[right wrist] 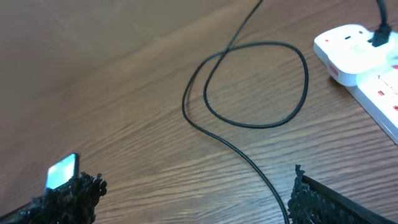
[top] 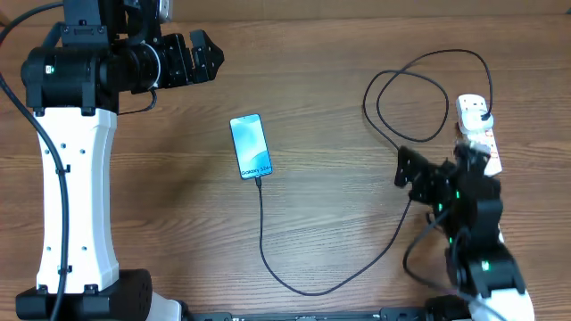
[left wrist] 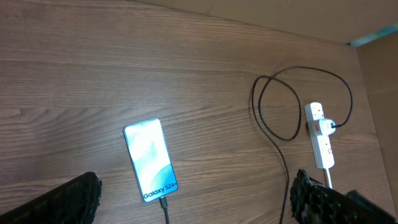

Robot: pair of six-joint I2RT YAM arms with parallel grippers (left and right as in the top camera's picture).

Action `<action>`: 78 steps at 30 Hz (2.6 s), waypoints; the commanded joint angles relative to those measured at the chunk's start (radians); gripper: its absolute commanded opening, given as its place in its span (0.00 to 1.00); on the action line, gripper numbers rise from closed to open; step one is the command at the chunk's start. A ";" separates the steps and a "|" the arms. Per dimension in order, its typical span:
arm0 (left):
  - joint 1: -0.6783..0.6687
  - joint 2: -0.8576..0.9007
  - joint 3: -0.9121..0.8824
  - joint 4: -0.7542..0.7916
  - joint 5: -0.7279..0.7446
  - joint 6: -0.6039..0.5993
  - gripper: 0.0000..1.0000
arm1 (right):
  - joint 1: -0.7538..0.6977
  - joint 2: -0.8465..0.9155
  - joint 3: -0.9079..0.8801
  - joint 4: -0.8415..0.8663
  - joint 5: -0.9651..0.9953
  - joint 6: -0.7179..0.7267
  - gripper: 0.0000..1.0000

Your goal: Plug charger to phone and switch on socket

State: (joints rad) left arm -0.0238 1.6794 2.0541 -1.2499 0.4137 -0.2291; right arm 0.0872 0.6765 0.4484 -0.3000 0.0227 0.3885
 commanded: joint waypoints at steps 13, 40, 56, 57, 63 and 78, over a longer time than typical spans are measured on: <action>0.010 0.002 0.001 0.000 -0.006 0.013 1.00 | 0.009 -0.459 -0.258 0.008 0.002 -0.032 1.00; 0.010 0.002 0.001 0.000 -0.006 0.013 1.00 | 0.023 -0.674 -0.441 0.229 -0.002 -0.025 1.00; 0.010 0.002 0.001 0.000 -0.006 0.013 0.99 | 0.023 -0.674 -0.441 0.217 -0.017 -0.026 1.00; 0.010 0.002 0.001 0.000 -0.006 0.013 0.99 | 0.023 -0.674 -0.441 0.217 -0.017 -0.026 1.00; 0.010 0.002 0.001 0.000 -0.006 0.013 0.99 | 0.023 -0.674 -0.441 0.217 -0.017 -0.026 1.00; 0.010 0.002 0.001 0.000 -0.006 0.013 1.00 | 0.023 -0.674 -0.441 0.217 -0.017 -0.026 1.00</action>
State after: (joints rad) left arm -0.0238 1.6794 2.0541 -1.2495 0.4137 -0.2291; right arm 0.1055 0.0135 0.0185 -0.0837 0.0071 0.3656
